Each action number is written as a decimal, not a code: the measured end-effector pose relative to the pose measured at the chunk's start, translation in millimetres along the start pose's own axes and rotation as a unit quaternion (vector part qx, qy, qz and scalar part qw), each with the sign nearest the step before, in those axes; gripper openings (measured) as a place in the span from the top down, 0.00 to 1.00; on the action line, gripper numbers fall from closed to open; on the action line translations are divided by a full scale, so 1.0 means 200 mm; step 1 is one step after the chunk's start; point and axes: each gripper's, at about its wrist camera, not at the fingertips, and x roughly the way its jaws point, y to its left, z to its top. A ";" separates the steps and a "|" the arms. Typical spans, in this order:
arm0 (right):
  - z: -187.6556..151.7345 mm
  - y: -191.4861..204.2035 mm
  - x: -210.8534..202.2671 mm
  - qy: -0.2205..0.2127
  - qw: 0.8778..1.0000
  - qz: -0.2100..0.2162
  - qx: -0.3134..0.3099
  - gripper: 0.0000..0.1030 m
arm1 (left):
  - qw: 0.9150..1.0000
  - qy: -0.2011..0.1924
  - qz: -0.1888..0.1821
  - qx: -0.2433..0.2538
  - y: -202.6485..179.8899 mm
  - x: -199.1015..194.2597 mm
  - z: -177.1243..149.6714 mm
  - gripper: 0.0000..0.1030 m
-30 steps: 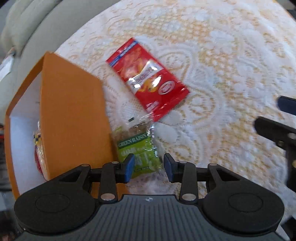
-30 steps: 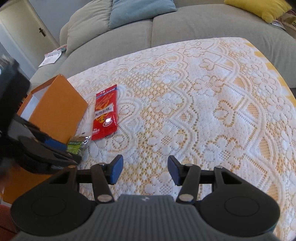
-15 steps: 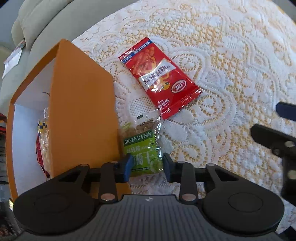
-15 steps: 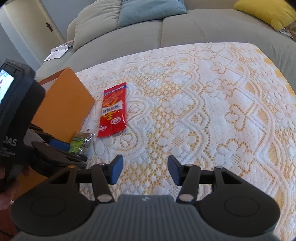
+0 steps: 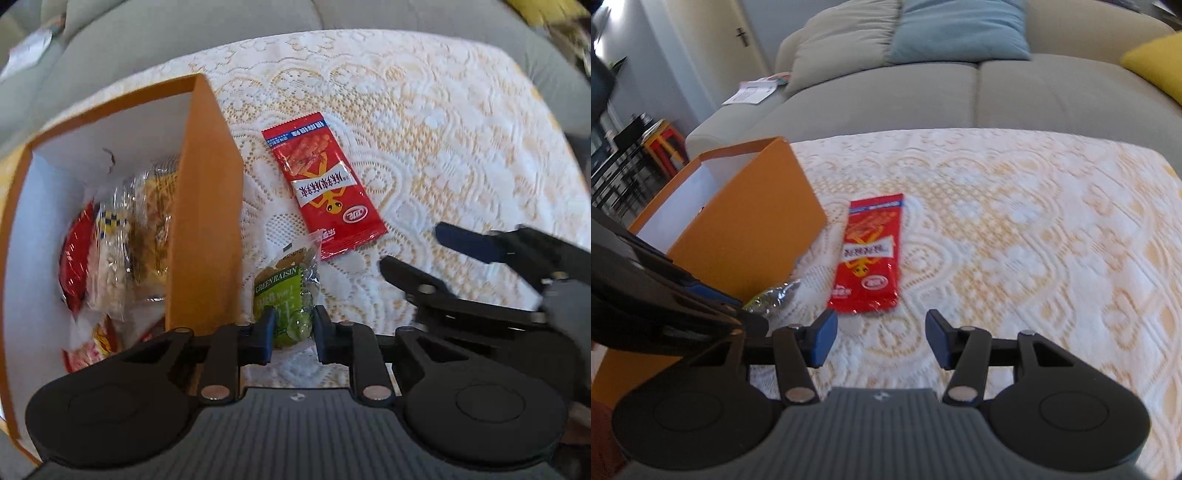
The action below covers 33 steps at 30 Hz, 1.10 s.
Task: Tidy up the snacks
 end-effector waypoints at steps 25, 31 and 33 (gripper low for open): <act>0.00 0.19 0.34 -0.051 0.992 -0.047 -0.101 0.49 | 0.996 -0.031 -0.044 -0.067 0.14 -0.06 0.04 0.80; 0.01 0.16 0.28 -0.055 0.993 -0.042 -0.090 0.92 | 0.996 -0.027 -0.052 -0.069 0.13 -0.06 0.02 0.81; 0.02 0.15 0.27 -0.048 0.994 -0.041 -0.090 0.96 | 0.996 -0.026 -0.051 -0.070 0.12 -0.06 0.02 0.81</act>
